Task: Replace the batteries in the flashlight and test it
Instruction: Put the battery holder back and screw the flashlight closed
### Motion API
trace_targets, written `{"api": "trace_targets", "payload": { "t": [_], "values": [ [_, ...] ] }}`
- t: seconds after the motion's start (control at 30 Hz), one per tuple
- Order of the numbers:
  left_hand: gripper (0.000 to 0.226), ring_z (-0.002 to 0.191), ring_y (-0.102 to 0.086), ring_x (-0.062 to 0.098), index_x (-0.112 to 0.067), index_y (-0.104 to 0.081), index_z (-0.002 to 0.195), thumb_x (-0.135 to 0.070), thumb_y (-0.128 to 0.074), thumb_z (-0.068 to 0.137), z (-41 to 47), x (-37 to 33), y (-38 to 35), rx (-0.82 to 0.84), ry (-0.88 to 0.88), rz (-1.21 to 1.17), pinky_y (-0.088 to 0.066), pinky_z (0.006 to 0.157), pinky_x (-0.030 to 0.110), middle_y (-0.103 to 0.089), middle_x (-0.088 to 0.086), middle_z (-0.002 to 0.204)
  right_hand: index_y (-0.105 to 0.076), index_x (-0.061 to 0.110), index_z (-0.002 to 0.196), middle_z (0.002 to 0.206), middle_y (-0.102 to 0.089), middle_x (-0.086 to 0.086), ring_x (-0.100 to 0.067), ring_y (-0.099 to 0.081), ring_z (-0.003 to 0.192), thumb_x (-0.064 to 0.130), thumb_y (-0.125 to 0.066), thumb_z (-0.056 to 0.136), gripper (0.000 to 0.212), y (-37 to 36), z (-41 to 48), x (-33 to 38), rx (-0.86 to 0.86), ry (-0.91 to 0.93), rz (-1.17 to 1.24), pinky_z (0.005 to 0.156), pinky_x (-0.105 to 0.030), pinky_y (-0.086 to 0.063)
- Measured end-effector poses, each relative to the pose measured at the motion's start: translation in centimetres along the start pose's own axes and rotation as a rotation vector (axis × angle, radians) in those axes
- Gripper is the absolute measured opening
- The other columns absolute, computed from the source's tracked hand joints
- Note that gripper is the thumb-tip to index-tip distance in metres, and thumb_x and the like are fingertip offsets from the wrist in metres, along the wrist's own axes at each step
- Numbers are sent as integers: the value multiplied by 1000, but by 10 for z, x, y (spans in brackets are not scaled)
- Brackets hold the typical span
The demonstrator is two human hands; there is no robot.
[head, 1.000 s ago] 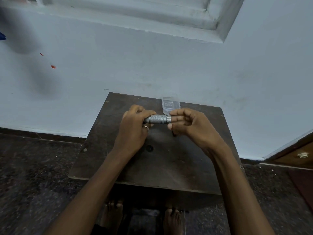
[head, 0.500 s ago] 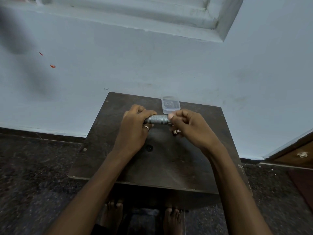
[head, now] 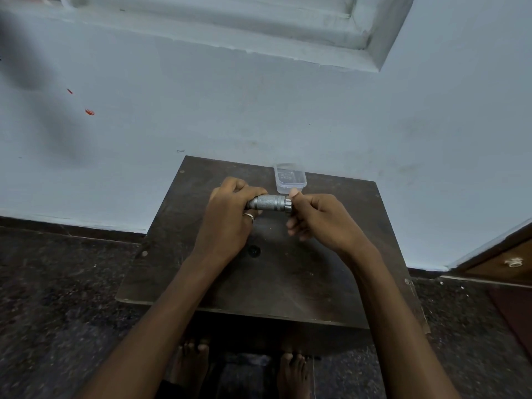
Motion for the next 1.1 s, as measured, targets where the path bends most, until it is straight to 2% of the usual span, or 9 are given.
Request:
{"api": "trace_targets", "payload": {
  "t": [0.13, 0.27, 0.43, 0.53, 0.63, 0.77, 0.9, 1.07, 1.1],
  "values": [
    [49, 91, -54, 25, -26, -71, 114, 4, -71, 74, 1, -1, 0, -6, -1, -2, -48, 78, 33, -47, -9, 99, -70, 16, 100, 84, -73, -5, -13, -71, 78, 29, -71, 92, 16, 6, 1, 0, -18, 75, 78, 64, -28, -58],
    [48, 92, -54, 24, -26, -71, 115, 2, -73, 76, 1, -1, 1, -8, -2, 7, -46, 79, 31, -47, -9, 100, -71, 16, 105, 89, -73, -2, -18, -69, 79, -3, -79, 79, 33, 9, 1, 2, 23, 129, 131, 77, -40, -63],
    [48, 93, -54, 24, -26, -70, 116, 0, -73, 76, 2, 0, 1, -12, 2, 17, -43, 78, 28, -47, -9, 100, -72, 10, 95, 83, -75, -10, -17, -71, 76, 19, -71, 92, 9, 8, -1, 3, -3, 134, 71, 72, -35, -61],
    [47, 93, -54, 23, -25, -71, 116, 1, -72, 76, 1, 0, 0, -10, -2, 17, -41, 78, 27, -47, -8, 99, -69, 1, 85, 75, -76, -9, -18, -74, 70, 42, -58, 98, 44, 5, -3, 4, -16, 94, -32, 65, -28, -55],
    [47, 93, -54, 23, -24, -71, 116, 1, -73, 76, 1, -1, 0, -10, -3, 18, -40, 78, 26, -46, -9, 99, -69, 1, 81, 72, -76, -8, -20, -75, 68, 51, -50, 100, 57, 3, -3, 4, -52, 52, -73, 62, -24, -52],
    [49, 94, -54, 22, -24, -71, 116, 2, -73, 75, 1, 1, 0, -12, 14, 36, -38, 78, 24, -46, -10, 99, -71, 20, 102, 84, -75, -2, -19, -71, 74, 37, -72, 90, 20, 8, -1, 3, -43, 121, -28, 72, -38, -60],
    [47, 95, -54, 23, -24, -71, 116, 0, -74, 76, 0, 0, 0, -12, 13, 40, -38, 78, 24, -45, -11, 100, -71, 18, 106, 90, -75, -5, -18, -68, 76, 1, -79, 81, 31, 9, 0, 5, 1, 149, 80, 75, -39, -62],
    [47, 94, -55, 24, -24, -71, 116, 0, -74, 75, 1, -1, 1, -9, 14, 35, -39, 78, 25, -46, -10, 101, -73, 15, 93, 86, -75, -17, -22, -67, 73, 22, -74, 90, 8, 7, 0, 2, -38, 152, -3, 78, -51, -59],
    [47, 94, -55, 24, -24, -71, 116, 1, -74, 75, 1, -1, 1, -7, 13, 34, -39, 78, 25, -46, -10, 101, -73, 13, 88, 81, -75, -14, -23, -70, 73, 30, -70, 93, 17, 6, 0, 1, -46, 143, -33, 79, -53, -58]
  ]
}}
Point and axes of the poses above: each hand's wrist, its own z-axis towards the middle knuckle, its own y-axis out of the back of the hand, x = y × z, the point moved 2 cm from there along z, towards the middle knuckle
